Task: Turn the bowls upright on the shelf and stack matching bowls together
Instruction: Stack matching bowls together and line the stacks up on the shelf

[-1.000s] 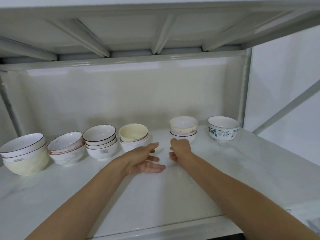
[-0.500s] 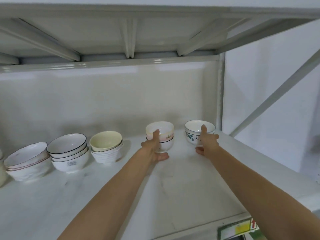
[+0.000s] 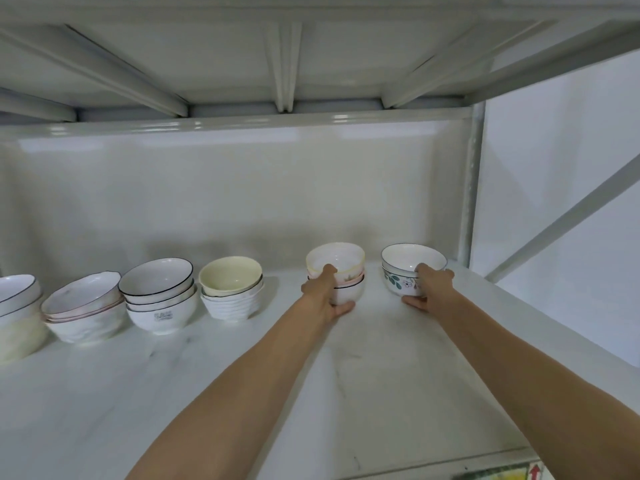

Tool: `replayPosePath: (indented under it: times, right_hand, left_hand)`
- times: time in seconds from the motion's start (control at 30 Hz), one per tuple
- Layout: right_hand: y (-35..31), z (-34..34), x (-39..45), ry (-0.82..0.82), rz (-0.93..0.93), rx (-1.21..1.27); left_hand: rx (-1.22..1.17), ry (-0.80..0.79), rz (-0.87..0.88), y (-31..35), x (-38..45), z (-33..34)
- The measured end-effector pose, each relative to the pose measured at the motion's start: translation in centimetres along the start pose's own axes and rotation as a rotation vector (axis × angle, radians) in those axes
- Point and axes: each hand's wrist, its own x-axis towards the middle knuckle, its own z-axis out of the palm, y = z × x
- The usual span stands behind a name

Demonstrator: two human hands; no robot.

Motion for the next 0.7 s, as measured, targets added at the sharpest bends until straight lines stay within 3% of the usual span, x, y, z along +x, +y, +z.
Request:
replayPosePath:
  times: [0.23, 0.7]
  right_hand:
    - [1.5, 3.3, -2.2, -0.095, -0.005, -0.026]
    - [3.8, 8.2, -4.3, -0.129, -0.035, -0.024]
  left_hand:
    - [-0.049, -0.010, 0.004, 0.1, -0.4, -3.1]
    - [-0.107, 0.017, 0.030, 0.8, -0.9, -6.3]
